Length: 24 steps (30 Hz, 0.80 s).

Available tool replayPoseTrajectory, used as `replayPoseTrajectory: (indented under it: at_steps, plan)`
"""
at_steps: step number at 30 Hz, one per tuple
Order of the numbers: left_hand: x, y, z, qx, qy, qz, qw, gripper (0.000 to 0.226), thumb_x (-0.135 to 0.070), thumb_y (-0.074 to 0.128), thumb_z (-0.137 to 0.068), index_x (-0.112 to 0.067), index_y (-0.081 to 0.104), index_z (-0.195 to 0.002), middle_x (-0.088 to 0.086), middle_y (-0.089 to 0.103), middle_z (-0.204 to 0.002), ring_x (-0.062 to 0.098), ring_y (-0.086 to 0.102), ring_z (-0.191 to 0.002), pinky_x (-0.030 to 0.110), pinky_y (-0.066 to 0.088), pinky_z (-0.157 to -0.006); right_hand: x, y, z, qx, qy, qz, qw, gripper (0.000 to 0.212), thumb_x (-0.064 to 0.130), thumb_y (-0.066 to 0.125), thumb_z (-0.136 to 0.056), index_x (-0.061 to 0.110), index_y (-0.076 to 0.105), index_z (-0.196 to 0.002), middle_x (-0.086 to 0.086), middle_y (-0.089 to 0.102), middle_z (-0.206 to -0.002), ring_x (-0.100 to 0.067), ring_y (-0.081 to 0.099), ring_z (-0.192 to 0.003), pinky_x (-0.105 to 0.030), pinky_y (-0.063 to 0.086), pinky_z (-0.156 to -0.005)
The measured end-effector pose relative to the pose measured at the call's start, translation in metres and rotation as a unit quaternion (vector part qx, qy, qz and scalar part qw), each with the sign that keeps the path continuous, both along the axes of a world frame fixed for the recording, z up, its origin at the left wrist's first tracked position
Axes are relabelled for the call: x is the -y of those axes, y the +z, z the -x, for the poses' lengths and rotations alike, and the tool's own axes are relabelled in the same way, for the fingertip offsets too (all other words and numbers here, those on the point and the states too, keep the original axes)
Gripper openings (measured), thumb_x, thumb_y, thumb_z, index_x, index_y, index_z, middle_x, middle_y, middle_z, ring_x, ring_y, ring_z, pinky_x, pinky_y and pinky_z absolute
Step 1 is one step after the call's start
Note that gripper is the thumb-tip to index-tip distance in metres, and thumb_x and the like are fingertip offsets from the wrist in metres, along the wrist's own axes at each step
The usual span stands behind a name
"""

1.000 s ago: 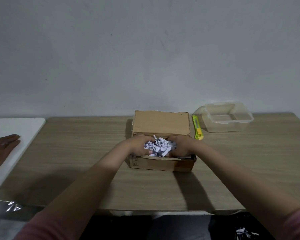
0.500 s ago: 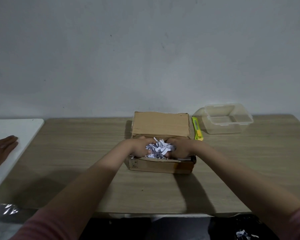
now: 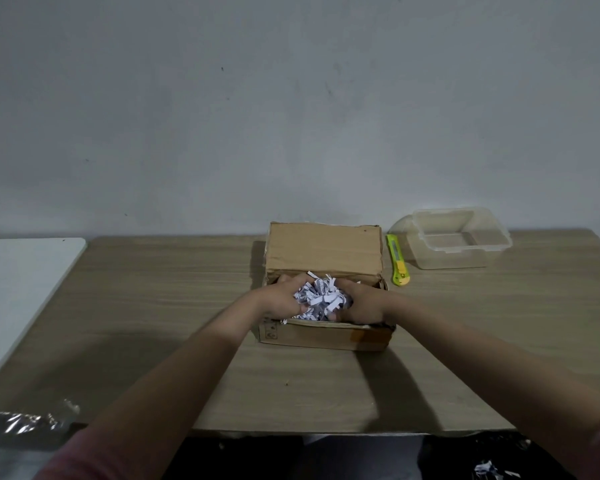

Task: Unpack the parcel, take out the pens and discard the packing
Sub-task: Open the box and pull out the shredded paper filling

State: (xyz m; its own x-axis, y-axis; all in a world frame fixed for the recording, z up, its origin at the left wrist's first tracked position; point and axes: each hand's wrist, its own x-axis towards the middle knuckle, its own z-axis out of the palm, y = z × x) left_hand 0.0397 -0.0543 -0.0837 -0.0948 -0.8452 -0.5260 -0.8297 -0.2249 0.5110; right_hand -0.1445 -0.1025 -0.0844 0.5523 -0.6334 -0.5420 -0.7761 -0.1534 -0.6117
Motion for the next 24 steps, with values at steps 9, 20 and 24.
replayPoseTrajectory:
  at_steps: [9, 20, 24]
  plan:
    - [-0.004, -0.002, 0.001, -0.045, 0.019, -0.007, 0.999, 0.061, -0.016, 0.055, -0.09, -0.025, 0.027, -0.143, 0.006, 0.046, -0.141, 0.025, 0.048, -0.124, 0.037, 0.039, -0.106, -0.004, -0.009, 0.005, 0.079, -0.041, -0.013, 0.996, 0.061, 0.017, 0.073, -0.081, 0.014, 0.043, -0.133, 0.002, 0.06, -0.117, -0.015, 0.056, -0.106, -0.024, 0.041, -0.089]
    - [-0.008, 0.003, 0.008, -0.072, 0.034, 0.001, 0.997, 0.054, -0.015, 0.055, -0.089, -0.024, 0.034, -0.139, 0.004, 0.053, -0.133, 0.022, 0.051, -0.118, 0.031, 0.039, -0.099, -0.007, -0.009, 0.011, 0.092, -0.057, -0.043, 0.993, 0.054, 0.019, 0.076, -0.078, 0.013, 0.049, -0.124, 0.0, 0.061, -0.112, -0.017, 0.056, -0.105, -0.025, 0.042, -0.087]
    - [-0.01, 0.003, 0.008, -0.096, 0.049, 0.016, 0.994, 0.054, -0.015, 0.058, -0.088, -0.023, 0.037, -0.137, 0.004, 0.053, -0.133, 0.019, 0.051, -0.115, 0.028, 0.039, -0.096, -0.008, -0.005, 0.012, 0.141, -0.069, -0.067, 0.985, 0.041, 0.006, 0.075, -0.078, 0.013, 0.054, -0.112, -0.009, 0.065, -0.109, -0.017, 0.059, -0.096, -0.028, 0.049, -0.087]
